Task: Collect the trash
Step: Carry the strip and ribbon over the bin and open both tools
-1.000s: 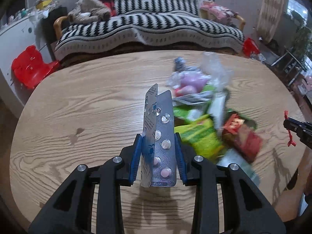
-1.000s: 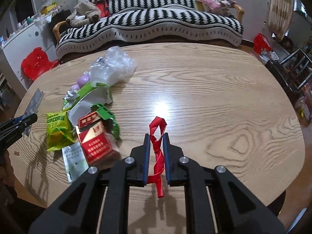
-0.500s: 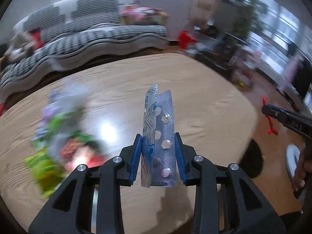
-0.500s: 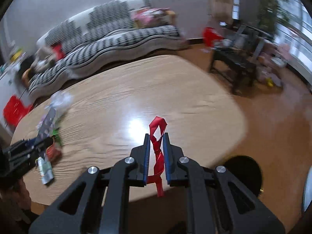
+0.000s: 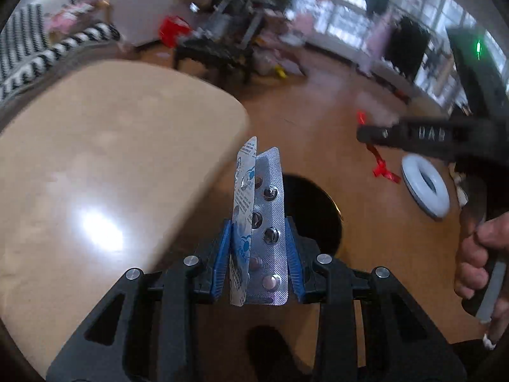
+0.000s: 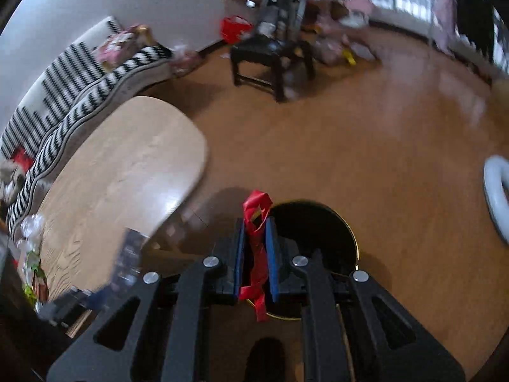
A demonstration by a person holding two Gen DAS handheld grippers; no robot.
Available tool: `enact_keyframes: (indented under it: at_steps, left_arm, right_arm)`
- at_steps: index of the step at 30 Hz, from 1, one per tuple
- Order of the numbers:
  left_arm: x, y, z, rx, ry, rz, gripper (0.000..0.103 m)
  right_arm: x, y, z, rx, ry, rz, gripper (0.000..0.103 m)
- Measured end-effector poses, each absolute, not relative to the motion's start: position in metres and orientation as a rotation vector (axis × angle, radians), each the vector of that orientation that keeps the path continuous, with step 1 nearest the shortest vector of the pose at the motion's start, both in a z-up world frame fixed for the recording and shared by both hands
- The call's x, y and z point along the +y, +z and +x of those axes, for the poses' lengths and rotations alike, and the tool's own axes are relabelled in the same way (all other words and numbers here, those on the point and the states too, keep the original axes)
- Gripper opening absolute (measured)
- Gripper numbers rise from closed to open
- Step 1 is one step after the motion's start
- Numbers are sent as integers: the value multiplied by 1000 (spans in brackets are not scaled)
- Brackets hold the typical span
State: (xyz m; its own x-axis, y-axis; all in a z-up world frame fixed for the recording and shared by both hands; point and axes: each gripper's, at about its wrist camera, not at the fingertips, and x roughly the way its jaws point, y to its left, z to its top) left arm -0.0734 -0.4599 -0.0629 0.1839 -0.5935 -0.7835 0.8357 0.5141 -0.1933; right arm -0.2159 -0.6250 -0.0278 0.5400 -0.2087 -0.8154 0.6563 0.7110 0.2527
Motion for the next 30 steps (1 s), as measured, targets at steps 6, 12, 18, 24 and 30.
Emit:
enact_keyframes:
  at_steps: [6,12,18,24,30]
  left_arm:
    - [-506,-96,-82,1010,-1072,348,33]
    - [-521,-106,-78,1029,-1077,332,33]
    - [-528,-108,-71,1017,-1092,288,33]
    - [-531,-109,-68,1014,-1083,253,67]
    - [-518,-98,-66,1005,-1059,255,80]
  right_arm:
    - [-646,-53,-221,903,-564,658,14]
    - [-650,-56,-221,902,-572,656,14]
    - [-651,-56,-222,896,-604,644,14]
    - [-651,-53,-222,886,-633,646,64]
    - [-641,-38,-220,839,-628,616,72]
